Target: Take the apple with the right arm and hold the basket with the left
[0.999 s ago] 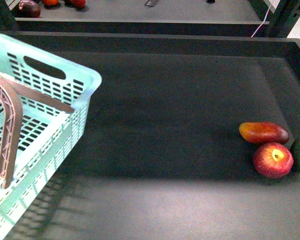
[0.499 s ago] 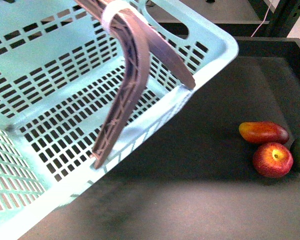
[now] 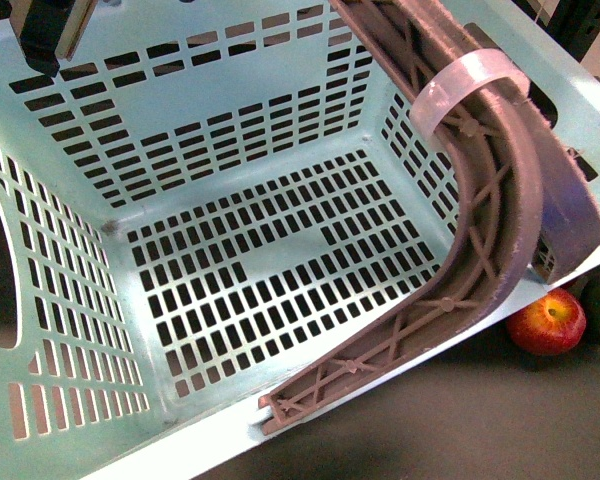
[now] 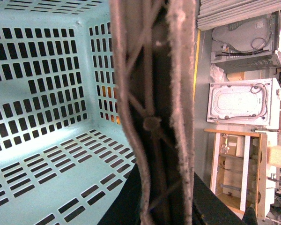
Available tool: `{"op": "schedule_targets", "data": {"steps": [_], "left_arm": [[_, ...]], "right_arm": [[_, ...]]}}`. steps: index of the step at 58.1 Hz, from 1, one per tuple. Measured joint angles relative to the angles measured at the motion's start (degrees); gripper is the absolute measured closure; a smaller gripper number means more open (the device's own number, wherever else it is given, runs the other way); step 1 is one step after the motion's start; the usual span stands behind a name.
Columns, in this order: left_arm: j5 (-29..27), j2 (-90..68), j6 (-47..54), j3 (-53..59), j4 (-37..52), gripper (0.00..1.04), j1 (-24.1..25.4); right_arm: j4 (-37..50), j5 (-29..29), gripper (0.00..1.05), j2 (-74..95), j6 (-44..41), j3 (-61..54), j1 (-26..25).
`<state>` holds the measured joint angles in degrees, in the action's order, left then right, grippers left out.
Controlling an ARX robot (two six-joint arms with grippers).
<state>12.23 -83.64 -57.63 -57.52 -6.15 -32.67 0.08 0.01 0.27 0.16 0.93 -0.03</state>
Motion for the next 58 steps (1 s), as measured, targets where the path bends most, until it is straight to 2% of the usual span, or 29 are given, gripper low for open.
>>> {"op": "schedule_targets", "data": {"steps": [26,27,30,32,34,40,47,58], "left_arm": [[-0.5,0.0,0.8,0.0,0.0,0.97,0.1],[-0.4,0.0,0.8,0.0,0.0,0.97,0.1],[-0.4,0.0,0.8,0.0,0.0,0.97,0.1],[-0.4,0.0,0.8,0.0,0.0,0.97,0.1],[-0.5,0.0,0.9,0.0,0.0,0.97,0.1],[-0.5,0.0,0.9,0.0,0.0,0.97,0.1],[-0.7,0.0,1.0,0.0,0.0,0.97,0.1],[-0.4,0.0,0.9,0.0,0.0,0.97,0.1]], "right_arm": [[0.0,0.0,0.09,0.0,0.0,0.0,0.0],[-1.4,1.1,0.09,0.9,0.1,0.4,0.3],[-14.3,6.1,0.09,8.7,1.0,5.8,-0.2],[-19.3,5.3,0.09,15.4,1.6,7.9,-2.4],[-19.3,4.5,0.09,18.6,1.8,7.9,-3.8],[-15.4,2.7,0.09,25.8,2.0,7.8,-7.6],[-5.8,1.4,0.09,36.3,2.3,7.7,-10.9],[10.7,1.6,0.09,58.4,2.4,7.1,-9.2]]}}
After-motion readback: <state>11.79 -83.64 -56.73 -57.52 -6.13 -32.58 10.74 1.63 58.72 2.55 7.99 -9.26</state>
